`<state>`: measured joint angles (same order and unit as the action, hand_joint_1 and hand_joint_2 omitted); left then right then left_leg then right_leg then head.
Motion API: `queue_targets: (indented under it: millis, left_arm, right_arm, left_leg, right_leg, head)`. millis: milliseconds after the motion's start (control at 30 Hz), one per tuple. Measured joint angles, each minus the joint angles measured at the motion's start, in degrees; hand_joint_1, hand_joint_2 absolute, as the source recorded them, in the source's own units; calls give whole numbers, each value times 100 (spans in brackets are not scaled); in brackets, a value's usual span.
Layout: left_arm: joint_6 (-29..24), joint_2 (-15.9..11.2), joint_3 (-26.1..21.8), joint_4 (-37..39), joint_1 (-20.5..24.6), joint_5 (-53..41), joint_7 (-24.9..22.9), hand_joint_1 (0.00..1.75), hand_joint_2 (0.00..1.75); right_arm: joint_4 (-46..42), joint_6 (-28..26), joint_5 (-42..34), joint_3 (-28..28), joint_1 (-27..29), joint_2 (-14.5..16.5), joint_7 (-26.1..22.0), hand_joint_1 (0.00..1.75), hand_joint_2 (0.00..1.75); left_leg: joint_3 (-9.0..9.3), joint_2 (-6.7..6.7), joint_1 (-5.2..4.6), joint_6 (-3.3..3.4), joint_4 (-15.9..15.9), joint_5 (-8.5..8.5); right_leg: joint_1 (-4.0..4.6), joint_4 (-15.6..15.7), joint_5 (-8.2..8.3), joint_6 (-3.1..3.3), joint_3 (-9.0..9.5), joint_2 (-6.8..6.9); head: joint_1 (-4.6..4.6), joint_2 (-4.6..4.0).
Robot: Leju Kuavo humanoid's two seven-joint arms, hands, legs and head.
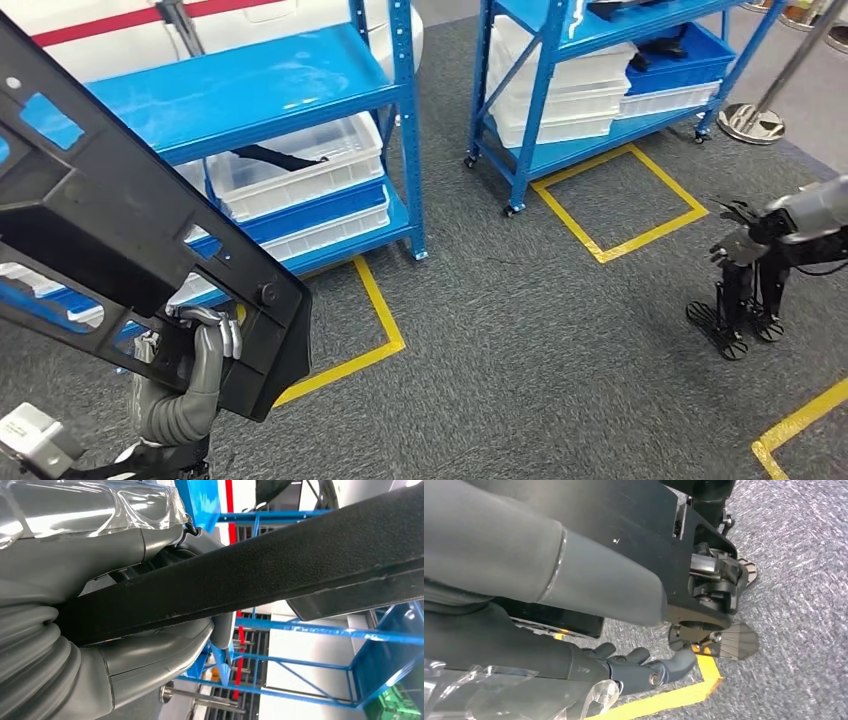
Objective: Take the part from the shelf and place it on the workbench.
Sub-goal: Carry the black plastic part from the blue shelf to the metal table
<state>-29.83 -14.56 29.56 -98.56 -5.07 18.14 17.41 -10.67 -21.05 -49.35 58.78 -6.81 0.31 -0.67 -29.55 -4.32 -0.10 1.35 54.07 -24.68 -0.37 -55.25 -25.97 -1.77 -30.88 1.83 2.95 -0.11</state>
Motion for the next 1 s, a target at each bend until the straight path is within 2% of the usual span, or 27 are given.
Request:
queue_targets:
  millis: [67, 100, 167, 200, 233, 267, 300, 333, 367, 400, 433, 467, 533, 600, 667, 700, 733, 767, 800, 867, 900, 933, 967, 1000]
  left_arm:
    - [-22, 17, 47, 15, 71, -74, 23, 175, 175]
    - [-31, 28, 86, 28, 120, -118, 33, 175, 175]
    - [-38, 57, 186, 75, 221, -194, 40, 175, 175]
    - [-39, 75, 234, 104, 264, -220, 41, 175, 175]
    - [-40, 92, 278, 132, 303, -238, 37, 175, 175]
    - [-41, 108, 318, 155, 340, -250, 33, 175, 175]
    - [-42, 123, 352, 173, 374, -259, 29, 175, 175]
    - [-42, 136, 383, 187, 408, -263, 26, 175, 175]
    - [-42, 147, 410, 200, 440, -266, 25, 175, 175]
    - [-44, 160, 434, 211, 466, -266, 25, 175, 175]
    - [-48, 174, 458, 226, 487, -264, 26, 175, 175]
    - [-56, 189, 486, 250, 509, -259, 32, 175, 175]
    - [-64, 235, 542, 311, 565, -236, 77, 175, 175]
    - [-52, 283, 570, 357, 606, -197, 150, 175, 175]
    - [-41, 304, 574, 388, 599, -141, 206, 175, 175]
    - [-42, 306, 573, 405, 583, -102, 232, 175, 175]
    - [-43, 306, 568, 418, 559, -51, 256, 175, 175]
    - [-44, 304, 556, 427, 528, 9, 281, 175, 175]
    - [-42, 301, 534, 432, 495, 75, 302, 175, 175]
    - [-17, 284, 455, 433, 438, 203, 320, 175, 175]
    - [5, 269, 408, 433, 417, 254, 322, 175, 175]
    - [32, 248, 361, 433, 392, 294, 325, 175, 175]
    - [56, 228, 320, 434, 368, 323, 327, 175, 175]
    - [72, 211, 285, 434, 351, 339, 328, 175, 175]
  right_arm:
    - [1, 0, -103, -23, 1, -9, -13, 0, 0]
    - [1, 0, -144, -37, 0, -16, -20, 0, 0]
    - [2, 0, -199, -64, -2, -37, -24, 0, 0]
    - [2, 1, -218, -80, -2, -45, -19, 0, 0]
    - [2, 1, -231, -96, 1, -53, -13, 0, 0]
    - [2, 1, -240, -113, 5, -57, -7, 0, 0]
    - [2, 1, -242, -127, 7, -60, -2, 0, 0]
    - [2, 1, -243, -136, 8, -61, 10, 0, 0]
    - [2, 1, -244, -143, 4, -62, 30, 0, 0]
    - [2, 1, -244, -146, -5, -65, 57, 0, 0]
    - [2, 1, -247, -148, -10, -71, 83, 0, 0]
    - [2, 1, -249, -150, -8, -83, 97, 0, 0]
    - [3, 1, -250, -153, 8, -122, 83, 0, 0]
    - [3, 2, -240, -152, 13, -158, 37, 0, 0]
    - [3, 3, -206, -151, 6, -183, -22, 0, 0]
    - [3, 3, -171, -151, 4, -191, -57, 0, 0]
    - [3, 3, -126, -150, 5, -196, -86, 0, 0]
    - [2, 3, -76, -150, 6, -197, -110, 0, 0]
    - [2, 3, -32, -149, 8, -197, -124, 0, 0]
    - [2, 2, 31, -147, 9, -195, -128, 0, 0]
    - [2, 1, 50, -146, 6, -189, -124, 0, 0]
    - [2, 1, 64, -145, 4, -178, -118, 0, 0]
    - [2, 1, 70, -143, 3, -166, -109, 0, 0]
    - [2, 1, 71, -142, 3, -153, -102, 0, 0]
  left_leg:
    - [-57, 61, 31, -55, 134, -115]
    - [-155, 142, 44, -80, 369, -271]
    - [-501, 299, 54, -107, 1162, -693]
    - [-673, 331, 54, -107, 1556, -842]
    - [-778, 349, 50, -94, 1790, -896]
    - [-771, 365, 42, -64, 1791, -831]
    - [-648, 389, 26, -20, 1538, -663]
    - [-447, 455, 7, 31, 1119, -443]
    - [-242, 575, -9, 81, 688, -264]
    - [-98, 682, -19, 110, 347, -145]
    - [-25, 768, -28, 126, 154, -93]
    - [-12, 801, -37, 136, 88, -97]
    - [-17, 716, -41, 172, 46, -58]
    - [-9, 609, -26, 225, 3, -11]
    - [-13, 487, -30, 252, -9, 5]
    - [-21, 423, -35, 259, -8, 6]
    - [-27, 361, -40, 259, -7, 6]
    - [-31, 303, -43, 259, -6, 5]
    - [-30, 250, -44, 258, -5, 4]
    - [-23, 167, -48, 247, -2, -1]
    - [-24, 135, -59, 232, 2, -6]
    - [-26, 105, -68, 211, 5, -8]
    - [-29, 77, -75, 186, 5, -7]
    - [-31, 53, -77, 158, 3, -3]
  right_leg:
    - [0, 12, 39, 75, -27, -75]
    - [-6, 19, 62, 110, -41, -110]
    - [9, 17, 93, 157, -75, -187]
    - [27, 16, 103, 169, -90, -232]
    - [48, 16, 112, 175, -99, -282]
    - [66, 15, 121, 176, -104, -337]
    - [78, 15, 129, 172, -102, -400]
    - [83, 15, 136, 166, -99, -460]
    - [93, 11, 147, 153, -105, -515]
    - [97, 4, 158, 138, -123, -565]
    - [94, -1, 174, 117, -151, -607]
    - [87, -1, 193, 89, -178, -655]
    - [62, -11, 211, 34, -218, -721]
    - [73, -259, 40, -21, -338, -583]
    - [79, -951, -350, -71, -653, -355]
    - [68, -1350, -523, -91, -832, -300]
    - [57, -1628, -613, -103, -952, -271]
    - [46, -1695, -595, -109, -965, -253]
    - [39, -1511, -476, -108, -849, -233]
    - [40, -653, -137, -77, -369, -99]
    - [53, -274, -19, -47, -168, -30]
    - [68, -31, 42, -18, -47, 16]
    - [86, 66, 50, 11, -11, 31]
    - [94, 69, 73, 36, -23, -13]
  head:
    - [7, 0]
    - [13, 0]
    - [26, 0]
    - [28, 0]
    - [30, 0]
    - [31, 0]
    - [32, 0]
    - [32, 0]
    - [31, 0]
    - [30, 0]
    - [28, 0]
    - [28, 0]
    - [29, 0]
    - [0, 0]
    - [-34, 0]
    - [-34, 0]
    - [-37, 0]
    - [-37, 0]
    - [-38, 0]
    - [-38, 0]
    - [-37, 0]
    - [-36, 0]
    - [-36, 0]
    - [-36, 0]
